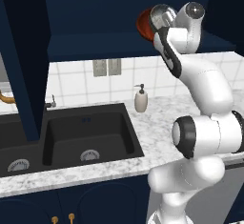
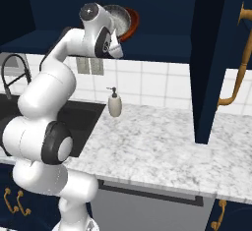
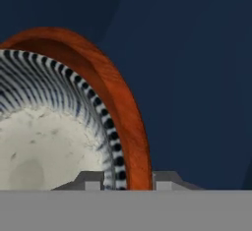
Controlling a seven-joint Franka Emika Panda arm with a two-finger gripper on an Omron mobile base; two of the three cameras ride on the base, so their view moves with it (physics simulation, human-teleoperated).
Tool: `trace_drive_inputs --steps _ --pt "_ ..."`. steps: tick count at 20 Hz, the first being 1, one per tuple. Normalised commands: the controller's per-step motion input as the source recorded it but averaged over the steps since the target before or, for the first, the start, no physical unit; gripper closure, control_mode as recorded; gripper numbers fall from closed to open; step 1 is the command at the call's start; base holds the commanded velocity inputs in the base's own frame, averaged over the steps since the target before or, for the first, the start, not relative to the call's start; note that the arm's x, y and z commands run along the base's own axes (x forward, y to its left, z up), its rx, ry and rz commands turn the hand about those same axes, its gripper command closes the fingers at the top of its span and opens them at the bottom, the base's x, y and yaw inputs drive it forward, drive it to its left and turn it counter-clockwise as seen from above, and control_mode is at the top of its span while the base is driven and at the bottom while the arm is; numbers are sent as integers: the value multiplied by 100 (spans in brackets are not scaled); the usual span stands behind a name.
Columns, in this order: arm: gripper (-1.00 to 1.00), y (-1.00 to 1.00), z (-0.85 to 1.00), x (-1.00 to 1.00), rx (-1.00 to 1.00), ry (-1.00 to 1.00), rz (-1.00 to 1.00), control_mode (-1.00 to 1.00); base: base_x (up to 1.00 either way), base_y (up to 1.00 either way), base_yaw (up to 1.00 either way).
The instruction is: Pick up the bowls on the counter and stack them on top of one another in the open cabinet. Place the smaller bowl on top of the larger bowl.
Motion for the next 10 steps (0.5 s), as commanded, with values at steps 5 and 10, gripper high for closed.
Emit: trace_drive_inputs --steps 5,10 --pt "-100 -6 0 -11 0 0 0 -100 0 0 0" --pt "-100 -41 -1 -83 4 -11 0 -100 0 0 0"
